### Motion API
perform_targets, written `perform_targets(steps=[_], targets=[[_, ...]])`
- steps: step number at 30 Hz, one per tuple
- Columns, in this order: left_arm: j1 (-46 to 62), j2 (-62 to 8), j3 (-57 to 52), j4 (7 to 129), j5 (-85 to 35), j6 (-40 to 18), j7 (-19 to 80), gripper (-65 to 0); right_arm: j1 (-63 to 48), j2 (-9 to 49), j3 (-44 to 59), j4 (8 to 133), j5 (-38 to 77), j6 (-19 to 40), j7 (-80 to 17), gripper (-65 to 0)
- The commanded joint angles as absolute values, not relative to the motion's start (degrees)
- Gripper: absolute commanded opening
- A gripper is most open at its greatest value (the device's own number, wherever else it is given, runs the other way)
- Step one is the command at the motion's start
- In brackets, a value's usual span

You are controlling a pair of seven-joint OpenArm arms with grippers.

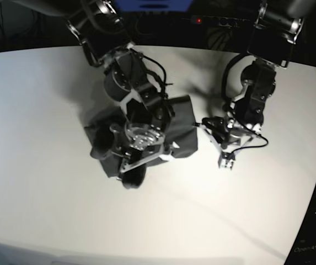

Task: Fold the T-shirt properly
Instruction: 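Press the right gripper down onto the folded grey bundle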

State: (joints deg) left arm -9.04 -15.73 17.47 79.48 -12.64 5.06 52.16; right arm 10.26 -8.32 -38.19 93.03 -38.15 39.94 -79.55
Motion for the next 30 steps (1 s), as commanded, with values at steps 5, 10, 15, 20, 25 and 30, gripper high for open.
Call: perform_targets(steps=[5, 10, 15, 20, 25, 30], targets=[[-9.36, -16.31, 17.45, 80.13, -12.62, 5.14, 53.76, -61.6, 8.92, -9.0, -43.3, 96.75, -38.37, 40.0, -80.0, -64.6], [-9.1, -17.01, 17.45, 80.13, -12.62, 5.05, 53.76, -61.6, 6.81, -9.0, -49.27, 100.53, -38.37, 40.0, -80.0, -64.6], [-7.6, -17.71, 17.45, 80.22, -12.62, 5.05, 53.76, -61.6, 6.11, -9.0, -55.34, 101.23, -38.37, 40.0, -80.0, -64.7], [-6.2, -18.86, 17.45, 80.4, -12.88, 5.05, 53.76, -61.6, 6.64, -9.0, -58.68, 97.01, -38.37, 40.0, -80.0, -64.7], [-3.91, -19.82, 17.19, 85.41, -12.62, 5.05, 53.76, -61.6, 6.64, -8.92, -58.68, 94.55, -38.37, 40.0, -76.79, -64.7], [-3.3, -20.62, 17.01, 87.78, -12.62, 5.05, 56.57, -61.6, 6.73, -8.84, -58.68, 93.58, -38.37, 40.0, -74.86, -64.7]])
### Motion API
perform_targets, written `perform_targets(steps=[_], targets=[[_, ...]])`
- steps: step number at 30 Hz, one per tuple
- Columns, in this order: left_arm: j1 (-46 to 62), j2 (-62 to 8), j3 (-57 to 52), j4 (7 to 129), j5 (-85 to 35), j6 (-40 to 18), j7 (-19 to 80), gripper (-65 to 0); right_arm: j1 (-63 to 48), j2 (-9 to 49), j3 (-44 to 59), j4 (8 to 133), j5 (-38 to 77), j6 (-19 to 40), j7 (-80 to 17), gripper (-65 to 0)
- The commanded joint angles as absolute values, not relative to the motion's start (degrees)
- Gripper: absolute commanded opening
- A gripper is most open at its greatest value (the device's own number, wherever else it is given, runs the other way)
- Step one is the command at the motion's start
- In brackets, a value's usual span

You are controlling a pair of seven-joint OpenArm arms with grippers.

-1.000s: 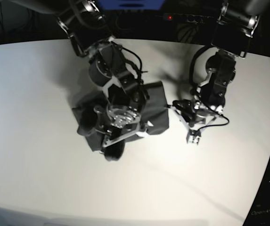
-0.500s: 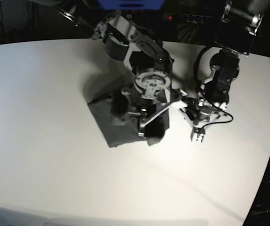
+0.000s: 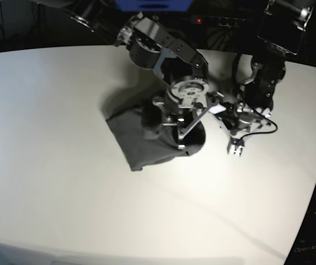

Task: Fold the T-shirt properly
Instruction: 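Press the right gripper down onto the folded grey bundle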

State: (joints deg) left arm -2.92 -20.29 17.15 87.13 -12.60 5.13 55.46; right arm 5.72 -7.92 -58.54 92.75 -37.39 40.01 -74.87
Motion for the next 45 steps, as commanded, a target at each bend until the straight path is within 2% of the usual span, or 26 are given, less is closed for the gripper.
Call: perform_targets(steps=[1, 13, 24, 27, 32, 36, 40, 45], targets=[[-3.3, -20.62, 17.01, 88.04, -12.62, 5.05, 57.27, -61.6, 6.9, -8.84, -58.68, 93.58, -38.37, 40.0, -74.59, -64.7], [-2.42, -20.44, 17.01, 88.48, -12.62, 5.05, 57.98, -61.6, 12.62, -8.57, -58.51, 85.85, -38.37, 40.0, -71.25, -64.7], [-2.33, -20.44, 17.01, 88.48, -12.7, 5.05, 57.98, -61.6, 12.53, -8.57, -58.51, 85.23, -38.2, 40.0, -69.41, -62.8], [-2.33, -20.35, 17.01, 88.48, -12.7, 5.05, 57.98, -61.6, 12.53, -8.57, -58.51, 85.23, -38.2, 40.0, -69.41, -54.7], [-2.33, -20.26, 17.01, 88.48, -12.7, 5.05, 57.98, -61.6, 12.44, -8.57, -58.24, 85.58, -38.2, 40.0, -69.76, -32.4], [-2.33, -20.53, 17.01, 88.48, -12.79, 5.05, 57.98, -61.6, 12.35, -8.57, -58.15, 85.58, -38.2, 40.0, -69.85, -19.3], [-1.8, -20.62, 17.01, 88.48, -12.7, 5.05, 57.98, -61.6, 11.38, -8.57, -58.15, 85.67, -38.2, 40.0, -69.93, -11.8], [0.04, -21.76, 16.92, 90.24, -12.97, 5.05, 57.98, -61.6, 9.63, -8.84, -58.15, 85.67, -38.37, 40.0, -71.08, -10.9]])
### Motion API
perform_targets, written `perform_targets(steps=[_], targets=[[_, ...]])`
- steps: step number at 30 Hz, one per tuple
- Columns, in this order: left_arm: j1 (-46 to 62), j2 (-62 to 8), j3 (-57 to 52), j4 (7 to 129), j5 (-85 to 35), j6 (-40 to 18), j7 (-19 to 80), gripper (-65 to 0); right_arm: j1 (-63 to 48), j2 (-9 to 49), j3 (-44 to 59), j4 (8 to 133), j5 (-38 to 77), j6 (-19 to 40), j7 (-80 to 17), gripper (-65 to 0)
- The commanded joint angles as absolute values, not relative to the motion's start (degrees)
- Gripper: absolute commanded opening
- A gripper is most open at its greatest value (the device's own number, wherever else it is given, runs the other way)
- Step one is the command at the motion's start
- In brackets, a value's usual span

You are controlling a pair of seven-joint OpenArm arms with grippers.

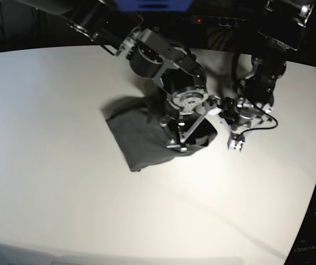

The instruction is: Fold the T-shirt properly

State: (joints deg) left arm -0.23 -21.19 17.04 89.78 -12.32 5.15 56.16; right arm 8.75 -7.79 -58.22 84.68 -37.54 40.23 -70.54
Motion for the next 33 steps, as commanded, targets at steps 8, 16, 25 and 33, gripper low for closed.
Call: perform_targets(steps=[8, 16, 25, 33], targets=[[3.82, -22.11, 12.35, 95.96, -13.05, 5.05, 61.49, -61.6, 11.65, -8.57, -58.51, 85.67, -38.46, 40.0, -74.95, -10.9], [8.31, -22.2, 12.09, 96.04, -12.62, 5.05, 60.97, -61.6, 14.73, -8.75, -58.59, 89.1, -38.46, 40.0, -80.0, -10.6], [8.66, -22.2, 12.09, 96.4, -12.62, 5.05, 61.05, -61.6, 13.76, -8.48, -58.59, 93.58, -38.29, 40.0, -80.0, -10.6], [8.66, -22.2, 12.09, 95.87, -12.62, 5.05, 61.05, -61.6, 8.13, -7.87, -58.59, 93.58, -38.37, 40.0, -80.0, -10.9]])
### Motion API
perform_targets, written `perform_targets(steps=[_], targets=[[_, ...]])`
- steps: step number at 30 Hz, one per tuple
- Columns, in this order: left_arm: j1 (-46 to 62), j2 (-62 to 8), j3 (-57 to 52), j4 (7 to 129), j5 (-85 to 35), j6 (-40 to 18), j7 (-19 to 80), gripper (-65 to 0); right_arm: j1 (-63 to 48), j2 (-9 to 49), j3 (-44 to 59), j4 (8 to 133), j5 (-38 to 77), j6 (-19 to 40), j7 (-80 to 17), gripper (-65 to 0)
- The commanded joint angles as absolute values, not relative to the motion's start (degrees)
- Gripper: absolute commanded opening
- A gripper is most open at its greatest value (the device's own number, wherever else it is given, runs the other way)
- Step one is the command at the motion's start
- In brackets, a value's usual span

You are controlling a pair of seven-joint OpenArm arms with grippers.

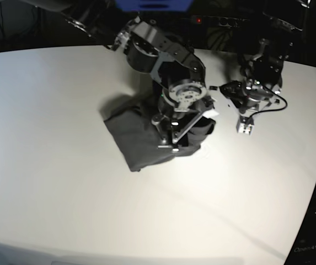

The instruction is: Fold the T-shirt properly

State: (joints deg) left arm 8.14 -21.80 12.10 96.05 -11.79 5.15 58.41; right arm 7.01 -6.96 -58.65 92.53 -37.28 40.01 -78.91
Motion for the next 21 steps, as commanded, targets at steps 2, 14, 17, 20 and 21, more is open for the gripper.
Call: perform_targets(steps=[2, 14, 17, 20, 21], targets=[[8.66, -22.2, 12.09, 95.87, -12.62, 5.05, 61.05, -61.6, 7.16, -7.96, -58.59, 93.76, -38.37, 40.0, -80.0, -10.9], [8.48, -22.2, 12.09, 95.87, -12.62, 5.05, 60.97, -61.6, 5.76, -9.0, -53.85, 100.35, -38.29, 40.0, -80.0, -2.8], [8.66, -22.2, 12.09, 95.87, -12.62, 5.05, 60.97, -61.6, 6.02, -9.0, -51.47, 101.67, -37.85, 40.0, -80.0, -2.8], [8.66, -22.2, 12.18, 95.87, -12.62, 5.05, 60.97, -61.6, 6.99, -9.0, -46.73, 104.84, -31.6, 40.0, -80.0, -2.6], [8.66, -22.2, 12.18, 95.87, -12.62, 4.97, 60.97, -61.6, 7.16, -9.0, -45.14, 105.54, -28.7, 40.0, -80.0, -2.6]])
